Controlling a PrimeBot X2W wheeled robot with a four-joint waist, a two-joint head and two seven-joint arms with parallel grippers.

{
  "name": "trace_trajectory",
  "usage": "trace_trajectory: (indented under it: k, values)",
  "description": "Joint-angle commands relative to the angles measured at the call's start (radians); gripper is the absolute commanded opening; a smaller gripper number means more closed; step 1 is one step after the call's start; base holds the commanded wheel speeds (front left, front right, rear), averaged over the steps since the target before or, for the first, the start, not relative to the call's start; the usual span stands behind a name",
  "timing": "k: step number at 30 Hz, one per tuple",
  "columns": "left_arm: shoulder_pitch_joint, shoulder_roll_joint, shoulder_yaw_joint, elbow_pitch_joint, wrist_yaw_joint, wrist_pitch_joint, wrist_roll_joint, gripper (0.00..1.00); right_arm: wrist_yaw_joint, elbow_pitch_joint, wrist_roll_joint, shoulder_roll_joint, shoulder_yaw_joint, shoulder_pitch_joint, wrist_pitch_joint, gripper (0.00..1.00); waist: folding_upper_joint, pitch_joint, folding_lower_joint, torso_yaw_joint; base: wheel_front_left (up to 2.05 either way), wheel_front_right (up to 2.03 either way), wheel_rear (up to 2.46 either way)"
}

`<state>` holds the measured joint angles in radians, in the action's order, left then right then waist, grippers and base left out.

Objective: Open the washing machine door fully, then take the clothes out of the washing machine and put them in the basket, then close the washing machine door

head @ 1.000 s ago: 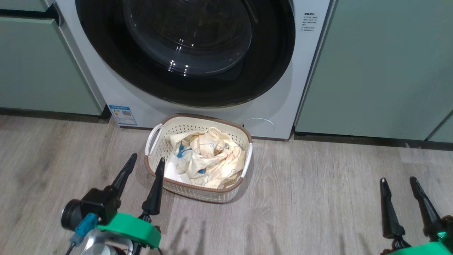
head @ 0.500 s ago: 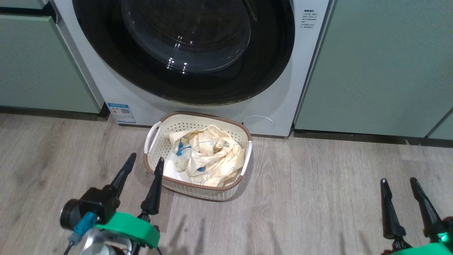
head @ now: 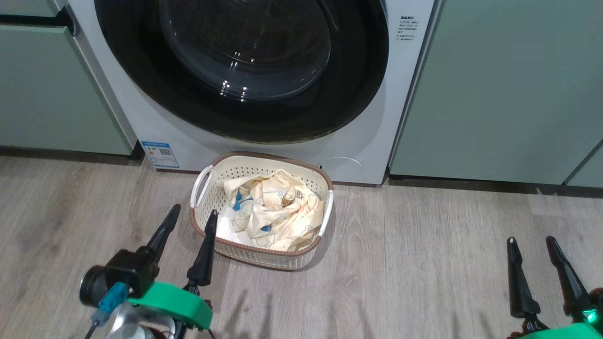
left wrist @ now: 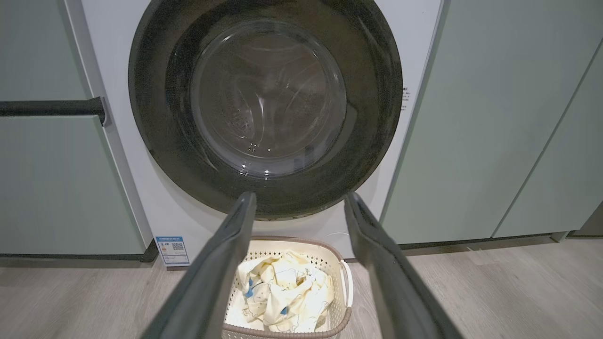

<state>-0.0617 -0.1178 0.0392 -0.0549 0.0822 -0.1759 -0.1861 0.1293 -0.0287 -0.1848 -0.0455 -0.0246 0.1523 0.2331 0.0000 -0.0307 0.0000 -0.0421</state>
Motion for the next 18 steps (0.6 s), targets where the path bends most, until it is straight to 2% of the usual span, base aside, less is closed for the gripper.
trace_trajectory:
  k: [1, 4, 5, 9, 18]
  values:
    - [0.029, -0.018, -0.030, -0.032, 0.002, -0.001, -0.005, 1.00, 0.001, -0.030, -0.004, -0.005, 0.020, -0.034, 0.005, 1.00, 0.0000, 0.001, 0.0000, 0.000, 0.00, 0.00, 0.00]
    - [0.028, -0.019, -0.027, -0.029, 0.003, 0.002, -0.008, 1.00, 0.001, -0.030, -0.004, -0.005, 0.017, -0.035, 0.006, 1.00, 0.0000, 0.005, 0.0000, -0.002, 0.00, 0.00, 0.00]
    - [0.000, -0.001, 0.003, 0.004, 0.000, 0.002, -0.005, 0.00, 0.000, 0.000, -0.001, 0.000, -0.001, 0.000, 0.000, 0.00, 0.0000, 0.005, 0.0000, -0.002, 0.00, 0.00, 0.00]
    - [-0.019, 0.015, 0.010, 0.069, 0.000, 0.002, -0.009, 0.00, 0.000, 0.068, -0.004, 0.000, 0.006, 0.015, -0.001, 0.00, 0.0000, 0.005, 0.0000, -0.002, 0.00, 0.00, 0.00]
    - [-0.008, 0.015, 0.003, 0.083, -0.014, 0.018, -0.115, 0.00, 0.000, 0.081, -0.115, -0.007, 0.009, -0.003, -0.018, 0.00, 0.0000, 0.007, 0.0000, 0.001, 0.00, 0.00, 0.00]
